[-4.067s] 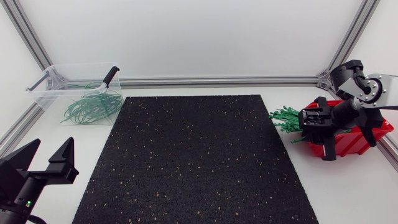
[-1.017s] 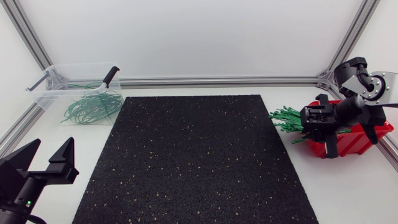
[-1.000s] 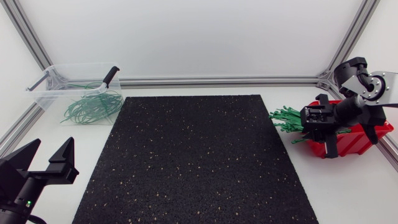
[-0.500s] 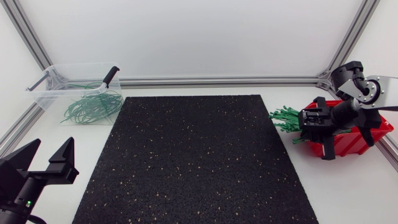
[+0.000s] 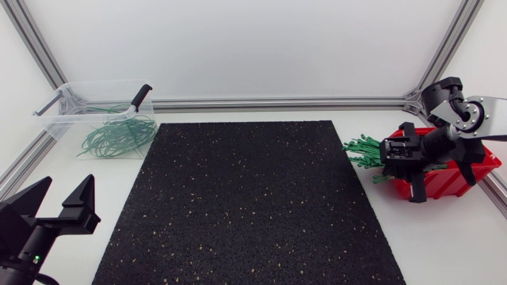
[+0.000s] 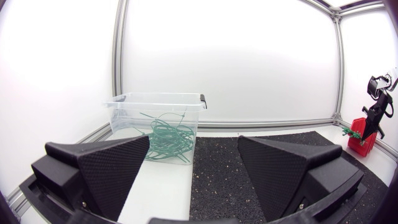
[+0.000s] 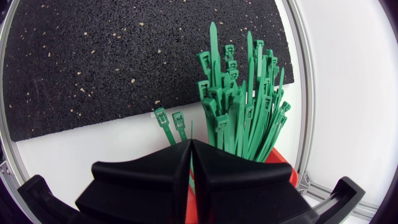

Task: Take a green cable tie from the red box, thread the tail through the head to close it, then place it in the transparent bin on the left.

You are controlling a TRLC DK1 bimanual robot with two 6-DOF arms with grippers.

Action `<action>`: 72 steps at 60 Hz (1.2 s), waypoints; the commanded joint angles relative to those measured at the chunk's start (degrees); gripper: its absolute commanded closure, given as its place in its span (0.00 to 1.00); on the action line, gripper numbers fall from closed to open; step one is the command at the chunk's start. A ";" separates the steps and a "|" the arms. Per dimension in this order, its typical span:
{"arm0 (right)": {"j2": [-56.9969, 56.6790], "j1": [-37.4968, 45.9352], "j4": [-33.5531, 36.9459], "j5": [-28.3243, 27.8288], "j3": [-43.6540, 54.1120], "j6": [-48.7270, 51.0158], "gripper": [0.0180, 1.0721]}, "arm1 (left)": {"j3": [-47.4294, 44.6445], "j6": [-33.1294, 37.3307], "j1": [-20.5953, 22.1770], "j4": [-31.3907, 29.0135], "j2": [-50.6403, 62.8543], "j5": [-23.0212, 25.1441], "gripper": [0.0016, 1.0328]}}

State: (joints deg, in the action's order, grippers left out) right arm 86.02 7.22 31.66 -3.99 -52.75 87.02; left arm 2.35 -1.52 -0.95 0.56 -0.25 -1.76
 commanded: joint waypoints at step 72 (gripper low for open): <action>-9.82 9.39 13.34 -12.01 -16.86 -2.12 0.94 | -2.35 -0.94 0.16 -0.91 -0.54 -0.17 0.04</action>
State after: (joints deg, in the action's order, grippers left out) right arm 77.17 15.31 43.59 -14.68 -66.83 85.86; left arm 2.35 -1.52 -0.95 0.56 -0.25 -1.78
